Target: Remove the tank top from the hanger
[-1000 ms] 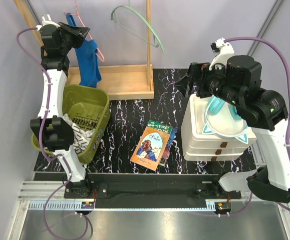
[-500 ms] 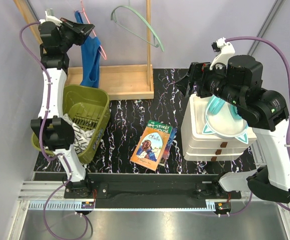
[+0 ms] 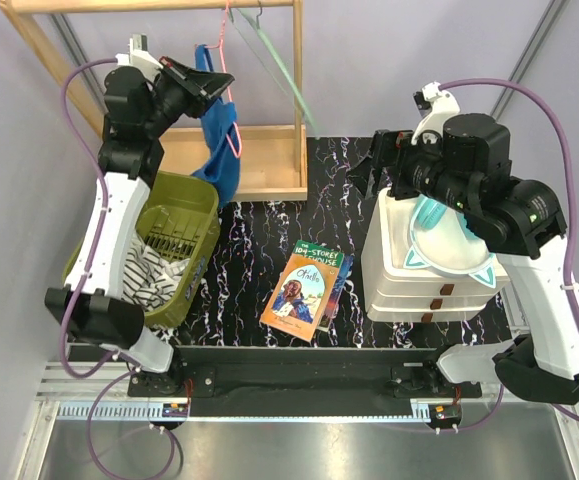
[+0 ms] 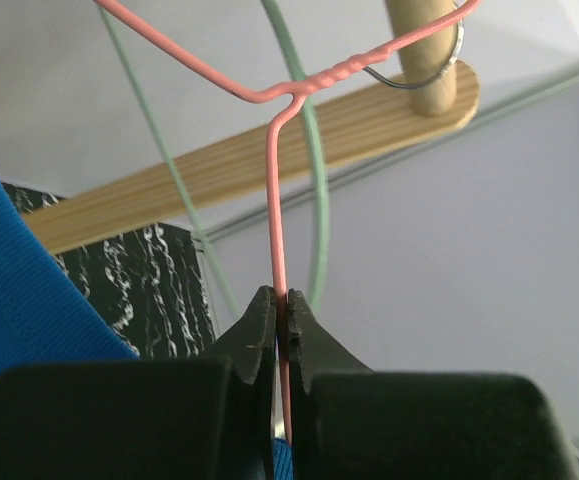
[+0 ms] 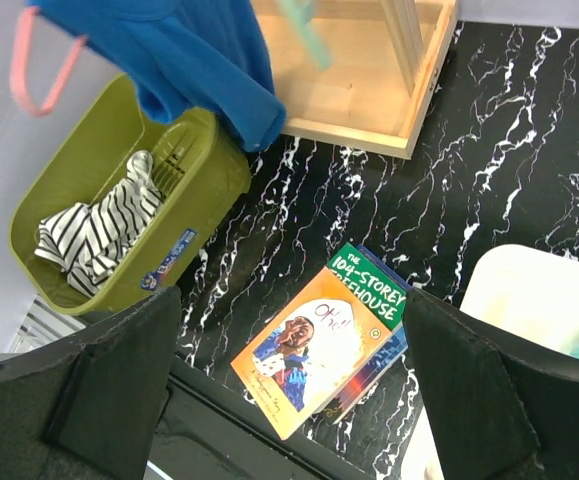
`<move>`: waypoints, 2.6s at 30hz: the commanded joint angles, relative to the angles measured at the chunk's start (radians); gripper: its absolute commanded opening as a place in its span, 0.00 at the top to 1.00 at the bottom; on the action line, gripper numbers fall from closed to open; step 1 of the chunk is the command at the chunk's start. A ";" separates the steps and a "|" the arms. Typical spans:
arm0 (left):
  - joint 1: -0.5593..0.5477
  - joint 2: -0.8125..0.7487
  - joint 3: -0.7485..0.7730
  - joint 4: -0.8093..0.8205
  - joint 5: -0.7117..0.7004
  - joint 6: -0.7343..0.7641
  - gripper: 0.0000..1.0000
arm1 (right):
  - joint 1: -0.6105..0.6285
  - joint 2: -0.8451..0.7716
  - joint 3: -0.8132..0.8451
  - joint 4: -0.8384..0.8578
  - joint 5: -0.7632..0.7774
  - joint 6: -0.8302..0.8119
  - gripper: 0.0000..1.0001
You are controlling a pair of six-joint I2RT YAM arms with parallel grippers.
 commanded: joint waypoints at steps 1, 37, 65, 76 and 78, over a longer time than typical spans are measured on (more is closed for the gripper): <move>-0.025 -0.127 0.044 0.089 -0.008 0.045 1.00 | -0.004 -0.009 -0.020 0.012 -0.011 0.005 0.00; -0.522 -0.584 -0.431 -0.051 -0.752 0.194 1.00 | 0.326 0.476 0.506 -0.031 -0.147 0.020 0.00; -0.572 -0.729 -0.436 -0.273 -0.687 0.395 0.30 | 0.418 0.338 0.193 0.060 0.043 0.046 1.00; -0.517 -0.572 0.004 -0.843 -0.982 0.421 0.30 | 0.419 -0.065 -0.276 0.235 -0.057 0.066 1.00; -0.461 -0.525 0.011 -0.845 -0.784 0.404 0.36 | 0.419 -0.119 -0.298 0.236 -0.052 0.065 1.00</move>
